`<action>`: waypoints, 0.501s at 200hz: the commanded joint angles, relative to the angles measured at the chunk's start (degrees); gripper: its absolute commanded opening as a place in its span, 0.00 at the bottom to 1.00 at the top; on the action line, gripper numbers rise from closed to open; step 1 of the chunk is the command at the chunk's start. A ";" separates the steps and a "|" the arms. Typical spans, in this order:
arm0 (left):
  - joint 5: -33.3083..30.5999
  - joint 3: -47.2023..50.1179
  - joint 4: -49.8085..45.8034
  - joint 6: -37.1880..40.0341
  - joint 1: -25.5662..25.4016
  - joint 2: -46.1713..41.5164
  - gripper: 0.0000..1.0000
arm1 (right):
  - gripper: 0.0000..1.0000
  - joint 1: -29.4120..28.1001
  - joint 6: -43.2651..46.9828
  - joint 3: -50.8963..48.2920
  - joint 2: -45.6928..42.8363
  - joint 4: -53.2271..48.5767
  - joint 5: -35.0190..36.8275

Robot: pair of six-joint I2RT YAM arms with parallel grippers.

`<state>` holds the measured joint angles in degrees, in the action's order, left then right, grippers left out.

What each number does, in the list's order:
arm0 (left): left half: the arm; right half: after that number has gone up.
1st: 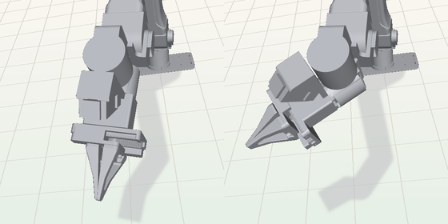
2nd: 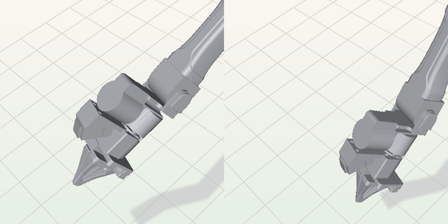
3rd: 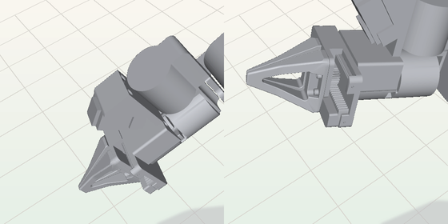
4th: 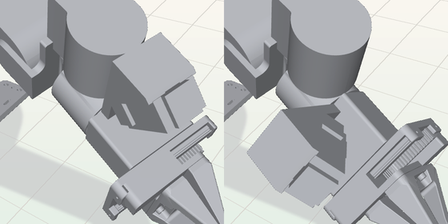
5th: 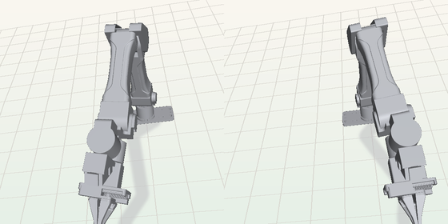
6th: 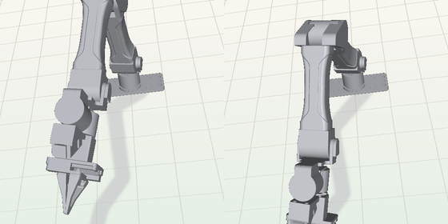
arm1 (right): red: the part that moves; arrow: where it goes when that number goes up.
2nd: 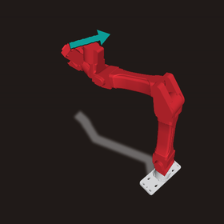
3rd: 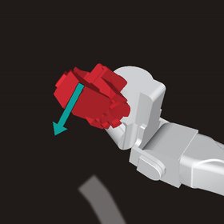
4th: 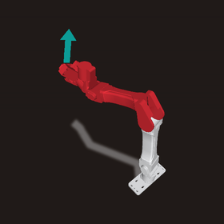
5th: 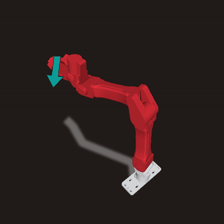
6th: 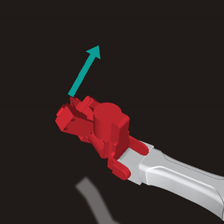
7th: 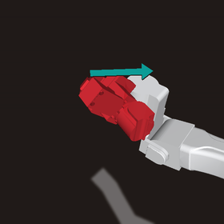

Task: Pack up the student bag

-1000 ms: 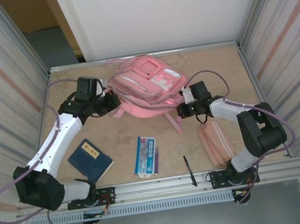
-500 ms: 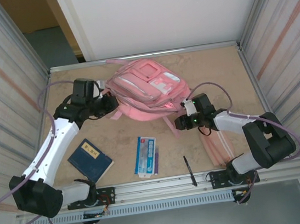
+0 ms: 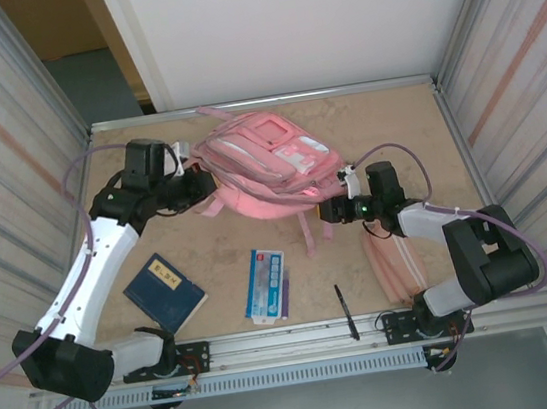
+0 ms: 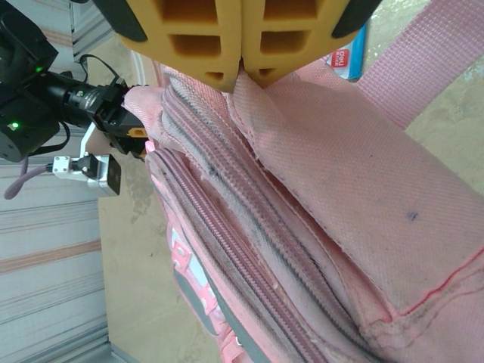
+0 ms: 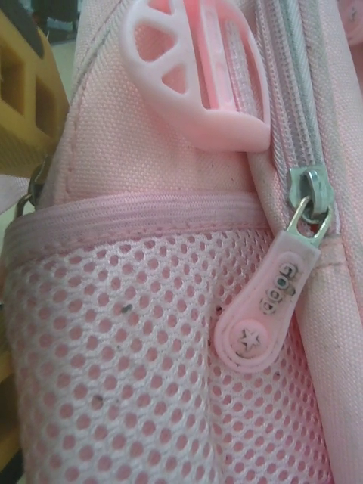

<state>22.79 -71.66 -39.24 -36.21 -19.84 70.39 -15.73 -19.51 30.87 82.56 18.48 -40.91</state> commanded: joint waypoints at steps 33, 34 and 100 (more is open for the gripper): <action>2.29 -5.42 0.05 1.60 0.84 -0.53 0.00 | 0.13 0.12 0.13 -0.26 -0.09 2.14 -2.48; 2.27 -5.42 0.05 1.63 0.89 -0.52 0.00 | 0.13 0.06 0.24 -0.27 -0.11 2.03 -2.41; 0.12 -5.33 -0.13 2.26 1.90 0.30 0.00 | 0.06 -0.87 2.15 0.05 -2.18 -5.00 -0.27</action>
<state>22.87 -74.04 -41.34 -35.94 -18.68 70.83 -16.27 -18.72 30.79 81.91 18.46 -43.03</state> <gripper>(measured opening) 0.050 0.092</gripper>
